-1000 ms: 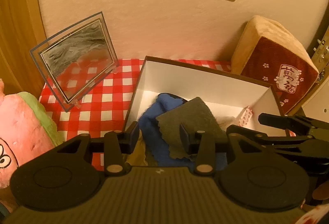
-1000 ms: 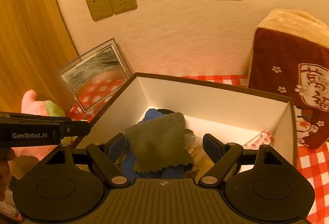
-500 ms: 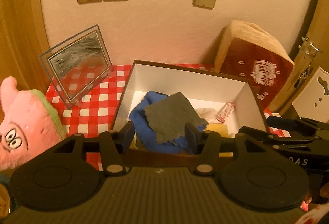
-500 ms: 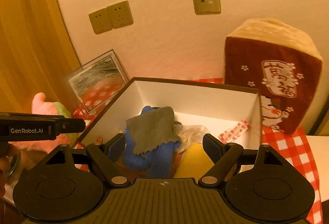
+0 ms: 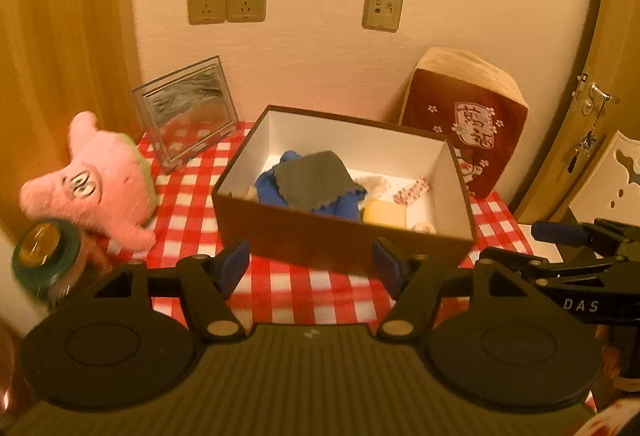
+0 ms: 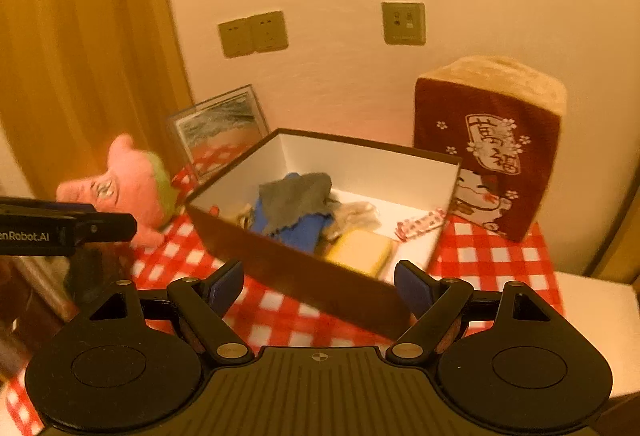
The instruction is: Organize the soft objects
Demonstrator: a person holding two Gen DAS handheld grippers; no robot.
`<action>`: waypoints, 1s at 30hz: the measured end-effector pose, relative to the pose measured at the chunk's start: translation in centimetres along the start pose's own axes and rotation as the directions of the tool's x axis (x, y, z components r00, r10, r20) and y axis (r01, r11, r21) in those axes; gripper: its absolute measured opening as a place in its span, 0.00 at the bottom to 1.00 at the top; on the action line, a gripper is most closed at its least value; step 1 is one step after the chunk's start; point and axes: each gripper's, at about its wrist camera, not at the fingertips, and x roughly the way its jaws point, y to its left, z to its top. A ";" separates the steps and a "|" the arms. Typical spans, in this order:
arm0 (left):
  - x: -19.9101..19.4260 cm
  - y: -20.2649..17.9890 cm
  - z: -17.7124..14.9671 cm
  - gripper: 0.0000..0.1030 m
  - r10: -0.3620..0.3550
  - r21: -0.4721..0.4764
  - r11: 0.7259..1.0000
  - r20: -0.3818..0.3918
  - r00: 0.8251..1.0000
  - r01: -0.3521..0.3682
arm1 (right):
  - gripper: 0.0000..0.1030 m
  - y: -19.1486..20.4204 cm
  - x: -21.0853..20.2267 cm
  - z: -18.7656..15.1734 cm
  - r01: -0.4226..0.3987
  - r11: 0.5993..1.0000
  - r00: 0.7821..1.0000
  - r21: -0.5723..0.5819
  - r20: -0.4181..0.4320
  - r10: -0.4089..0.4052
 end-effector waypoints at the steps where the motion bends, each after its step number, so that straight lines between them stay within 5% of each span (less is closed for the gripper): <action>1: -0.8 -0.5 -0.7 0.66 0.008 -0.009 1.000 0.000 1.000 -0.008 | 0.80 0.0 -0.7 -0.5 -0.008 1.000 1.000 -0.013 0.001 0.008; 15: -9.1 -4.8 -7.9 0.78 0.127 -0.042 0.991 -0.009 0.992 -0.127 | 0.80 -0.5 -8.0 -6.8 -0.075 0.997 0.995 -0.014 -0.073 0.074; 30: -12.5 -4.4 -12.1 0.78 0.057 0.009 0.998 -0.117 0.992 -0.056 | 0.80 1.8 -12.7 -10.5 -0.015 0.992 0.990 0.126 -0.136 0.032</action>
